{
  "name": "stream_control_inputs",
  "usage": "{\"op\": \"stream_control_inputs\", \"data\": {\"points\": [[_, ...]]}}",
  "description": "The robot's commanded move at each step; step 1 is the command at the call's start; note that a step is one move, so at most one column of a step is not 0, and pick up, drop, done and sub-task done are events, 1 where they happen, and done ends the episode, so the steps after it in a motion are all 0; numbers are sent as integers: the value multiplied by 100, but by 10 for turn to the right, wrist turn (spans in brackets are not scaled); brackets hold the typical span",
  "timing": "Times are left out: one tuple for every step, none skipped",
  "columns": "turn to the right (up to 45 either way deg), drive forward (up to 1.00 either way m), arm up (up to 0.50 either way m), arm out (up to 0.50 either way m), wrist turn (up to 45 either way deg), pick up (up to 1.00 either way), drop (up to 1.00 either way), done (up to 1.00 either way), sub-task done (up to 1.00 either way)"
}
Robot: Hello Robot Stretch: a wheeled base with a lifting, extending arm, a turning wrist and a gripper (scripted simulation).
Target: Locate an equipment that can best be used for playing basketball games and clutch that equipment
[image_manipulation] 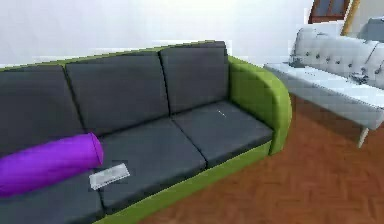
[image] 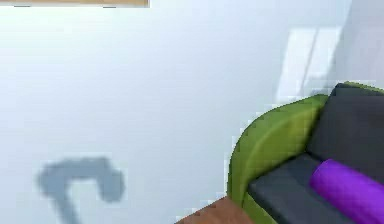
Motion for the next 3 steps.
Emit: {"op": "stream_control_inputs", "data": {"points": [[450,0,0,0,0,0,0,0,0],[450,0,0,0,0,0,0,0,0],[450,0,0,0,0,0,0,0,0]]}}
